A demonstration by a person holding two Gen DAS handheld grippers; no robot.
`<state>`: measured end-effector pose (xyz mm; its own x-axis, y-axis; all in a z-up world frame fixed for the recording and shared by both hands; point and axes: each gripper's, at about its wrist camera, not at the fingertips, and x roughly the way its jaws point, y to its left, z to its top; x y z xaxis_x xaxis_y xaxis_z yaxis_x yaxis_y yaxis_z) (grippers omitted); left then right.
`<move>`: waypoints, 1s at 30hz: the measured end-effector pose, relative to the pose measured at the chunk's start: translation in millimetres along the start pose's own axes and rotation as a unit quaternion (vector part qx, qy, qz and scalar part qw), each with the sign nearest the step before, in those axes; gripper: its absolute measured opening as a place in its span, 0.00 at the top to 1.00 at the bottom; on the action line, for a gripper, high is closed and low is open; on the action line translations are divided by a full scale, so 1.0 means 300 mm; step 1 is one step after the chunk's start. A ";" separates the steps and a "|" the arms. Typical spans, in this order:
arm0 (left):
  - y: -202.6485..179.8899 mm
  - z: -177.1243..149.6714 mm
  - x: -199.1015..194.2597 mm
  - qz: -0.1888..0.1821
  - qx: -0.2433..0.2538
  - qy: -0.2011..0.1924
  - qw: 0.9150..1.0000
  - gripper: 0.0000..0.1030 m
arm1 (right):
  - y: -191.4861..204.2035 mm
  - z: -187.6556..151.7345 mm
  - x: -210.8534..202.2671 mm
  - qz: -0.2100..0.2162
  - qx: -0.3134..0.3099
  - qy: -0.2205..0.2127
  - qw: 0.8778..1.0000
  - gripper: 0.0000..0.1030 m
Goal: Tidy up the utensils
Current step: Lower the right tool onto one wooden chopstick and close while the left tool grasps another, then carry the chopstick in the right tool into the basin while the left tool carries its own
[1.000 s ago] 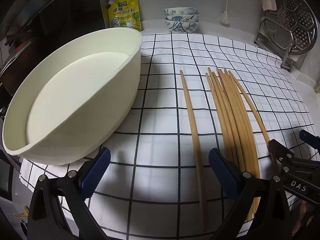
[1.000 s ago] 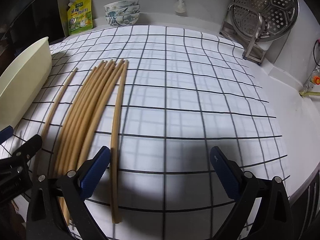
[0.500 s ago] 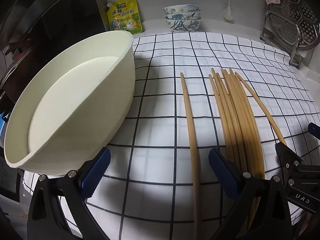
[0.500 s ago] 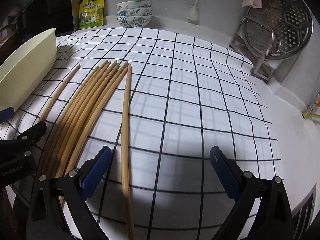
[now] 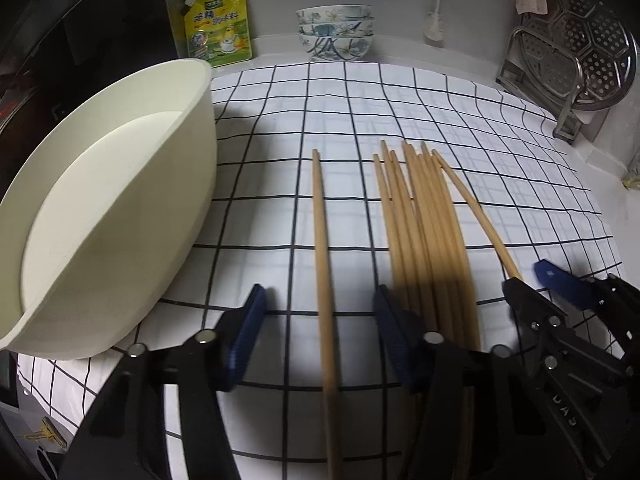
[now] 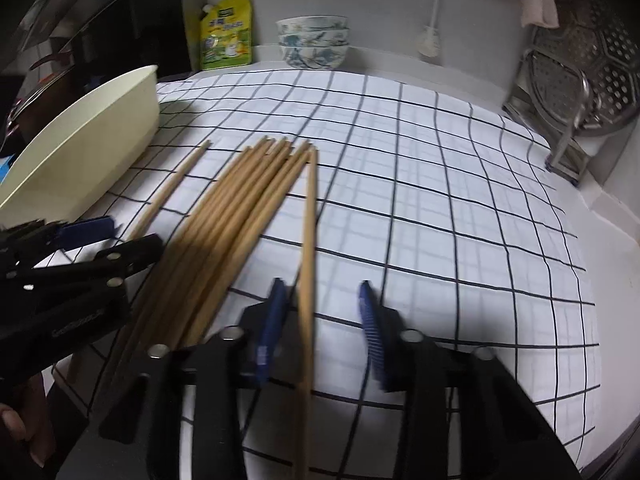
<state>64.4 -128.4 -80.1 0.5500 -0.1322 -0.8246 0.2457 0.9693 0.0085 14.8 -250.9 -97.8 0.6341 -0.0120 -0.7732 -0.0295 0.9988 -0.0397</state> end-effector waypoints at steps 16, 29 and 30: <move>-0.009 0.022 -0.100 -0.090 -0.001 0.000 0.996 0.93 | -0.068 0.013 -0.070 0.046 0.085 -0.013 0.995 0.94; 0.252 0.167 -0.381 -0.082 -0.019 -0.099 0.992 0.93 | 0.152 0.296 -0.215 0.131 0.070 -0.091 0.985 0.94; 0.294 0.175 -0.388 -0.073 -0.025 -0.104 0.992 0.93 | 0.181 0.323 -0.212 0.137 0.065 -0.094 0.984 0.94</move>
<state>63.9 -38.6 46.5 0.6655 -0.3062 -0.6807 0.2981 0.9451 -0.1337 47.9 -191.3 10.6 0.7489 0.2546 -0.6118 -0.1271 0.9613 0.2445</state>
